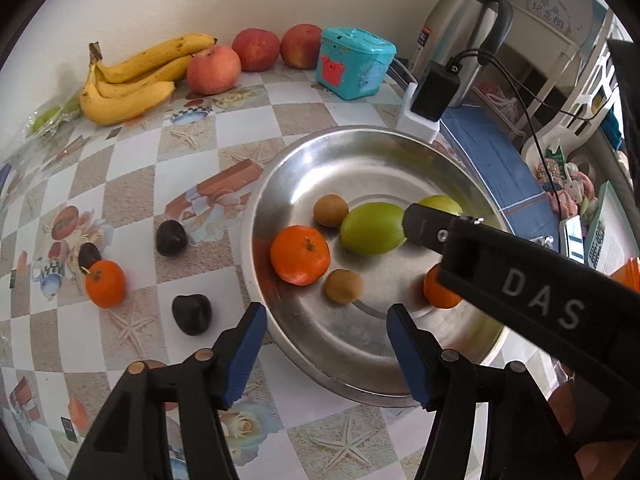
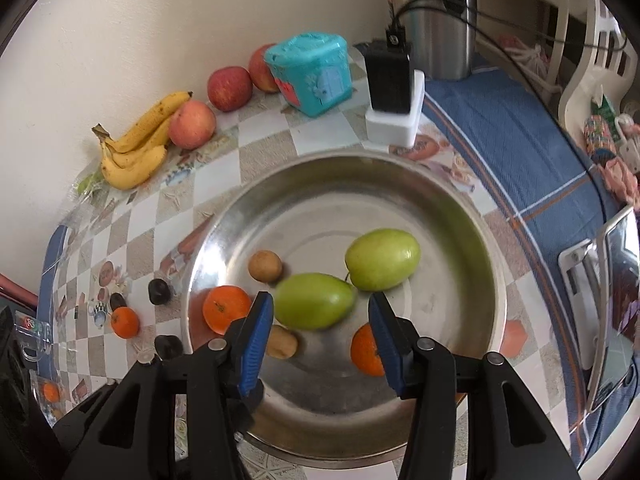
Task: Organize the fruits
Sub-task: 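Open the left gripper dropping the kiwi while the right gripper releases the green pear, then withdraw both open grippers from the bowl toward the remaining fruit on the table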
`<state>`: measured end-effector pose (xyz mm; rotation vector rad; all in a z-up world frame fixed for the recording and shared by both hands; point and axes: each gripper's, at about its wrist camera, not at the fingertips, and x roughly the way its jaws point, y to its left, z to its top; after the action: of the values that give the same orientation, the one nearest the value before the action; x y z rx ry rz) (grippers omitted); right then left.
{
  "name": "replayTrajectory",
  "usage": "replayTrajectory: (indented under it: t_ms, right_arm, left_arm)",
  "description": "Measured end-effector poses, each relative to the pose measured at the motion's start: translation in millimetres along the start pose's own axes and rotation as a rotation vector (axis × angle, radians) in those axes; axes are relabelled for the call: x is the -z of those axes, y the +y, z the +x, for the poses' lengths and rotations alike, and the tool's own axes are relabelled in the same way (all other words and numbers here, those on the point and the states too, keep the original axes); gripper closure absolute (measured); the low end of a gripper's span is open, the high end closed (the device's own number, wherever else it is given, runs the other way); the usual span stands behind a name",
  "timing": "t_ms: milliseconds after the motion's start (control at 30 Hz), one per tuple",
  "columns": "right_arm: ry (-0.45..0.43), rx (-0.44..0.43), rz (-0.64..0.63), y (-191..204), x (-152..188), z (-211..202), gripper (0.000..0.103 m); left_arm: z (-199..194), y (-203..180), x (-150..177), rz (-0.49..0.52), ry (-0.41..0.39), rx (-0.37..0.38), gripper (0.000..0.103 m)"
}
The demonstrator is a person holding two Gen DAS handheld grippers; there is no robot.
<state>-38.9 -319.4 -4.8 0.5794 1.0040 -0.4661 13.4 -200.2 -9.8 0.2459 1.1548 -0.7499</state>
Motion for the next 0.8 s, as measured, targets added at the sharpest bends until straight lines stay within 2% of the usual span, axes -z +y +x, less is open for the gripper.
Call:
replayTrajectory:
  t_ms: [333, 567, 700, 800]
  right_arm:
    - [-0.023, 0.005, -0.001, 1, -3, -8, 0.049]
    - [-0.004, 0.012, 0.008, 0, -1, -4, 0.049]
    - [0.008, 0.018, -0.01, 6, 1, -2, 0.049]
    - [0.015, 0.018, -0.031, 14, 2, 0, 0.049]
  left_arm:
    - [-11, 26, -5, -0.078, -0.018, -0.048, 0.028]
    - [-16, 64, -7, -0.183, -0.025, -0.123, 0.023]
    - [-19, 87, -7, -0.237, -0.026, -0.17, 0.016]
    - [-24, 107, -6, -0.284, -0.031, -0.201, 0.015]
